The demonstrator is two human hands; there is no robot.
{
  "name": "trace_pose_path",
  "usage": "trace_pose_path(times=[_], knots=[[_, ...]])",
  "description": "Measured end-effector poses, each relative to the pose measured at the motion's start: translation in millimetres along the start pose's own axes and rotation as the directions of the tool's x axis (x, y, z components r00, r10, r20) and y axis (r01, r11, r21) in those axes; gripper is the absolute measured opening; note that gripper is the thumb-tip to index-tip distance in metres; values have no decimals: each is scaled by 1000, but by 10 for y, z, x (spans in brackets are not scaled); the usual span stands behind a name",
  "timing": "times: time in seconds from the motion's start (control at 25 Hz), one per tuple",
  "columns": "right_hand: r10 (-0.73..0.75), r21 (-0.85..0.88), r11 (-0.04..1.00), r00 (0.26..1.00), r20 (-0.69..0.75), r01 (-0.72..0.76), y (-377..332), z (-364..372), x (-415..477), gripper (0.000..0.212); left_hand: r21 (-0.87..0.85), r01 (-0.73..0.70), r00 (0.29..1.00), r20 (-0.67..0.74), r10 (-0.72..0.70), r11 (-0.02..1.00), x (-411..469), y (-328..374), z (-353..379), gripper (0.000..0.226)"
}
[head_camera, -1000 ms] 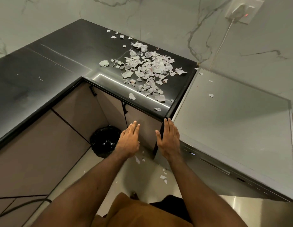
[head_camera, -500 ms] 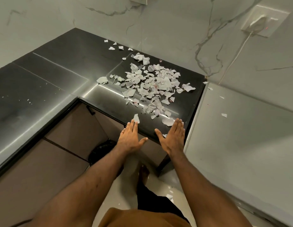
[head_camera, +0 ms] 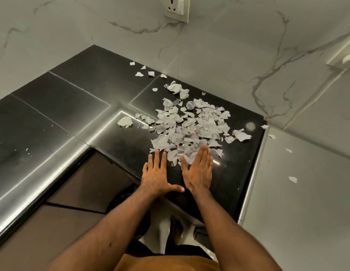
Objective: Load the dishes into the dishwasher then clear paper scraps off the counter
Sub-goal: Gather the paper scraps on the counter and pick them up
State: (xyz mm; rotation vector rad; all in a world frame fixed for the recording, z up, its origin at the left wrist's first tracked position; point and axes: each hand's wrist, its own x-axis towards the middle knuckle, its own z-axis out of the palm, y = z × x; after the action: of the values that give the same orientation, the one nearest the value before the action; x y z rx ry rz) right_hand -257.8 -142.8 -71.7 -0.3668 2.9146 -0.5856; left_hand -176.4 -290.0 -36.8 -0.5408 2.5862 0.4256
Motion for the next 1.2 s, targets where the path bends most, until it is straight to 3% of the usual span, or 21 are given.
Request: trace_pose_path(times=[0.16,0.52,0.72,0.84,0.92,1.0,1.08,1.2], knots=[[-47,17,999,999,-15,47,-248,102,224,96,16,112,991,74,-113,994,250,35,-166,183],[-47,147,988,997,-63,56,-289,22,224,82,138,258,927,243,-285,956,597,383,-441,186],[-55,253,965,997,-56,67,-258,3,233,72,119,277,914,273,-300,953,618,387,-457,187],[-168,413,900,985,35,139,-245,-127,290,62,96,261,922,269,-278,960,574,389,-482,186],[-220,487,852,976,-5,194,-192,-260,435,58,80,259,930,249,-271,963,543,385,-487,188],[-117,470,861,976,-185,193,-25,-400,693,55,18,276,941,201,-274,961,529,387,-507,190],[35,394,914,946,-321,100,282,-528,1019,60,-54,293,946,161,-281,955,563,396,-556,191],[203,260,958,924,-323,-119,799,-689,1443,75,-96,307,947,128,-294,947,689,404,-643,187]])
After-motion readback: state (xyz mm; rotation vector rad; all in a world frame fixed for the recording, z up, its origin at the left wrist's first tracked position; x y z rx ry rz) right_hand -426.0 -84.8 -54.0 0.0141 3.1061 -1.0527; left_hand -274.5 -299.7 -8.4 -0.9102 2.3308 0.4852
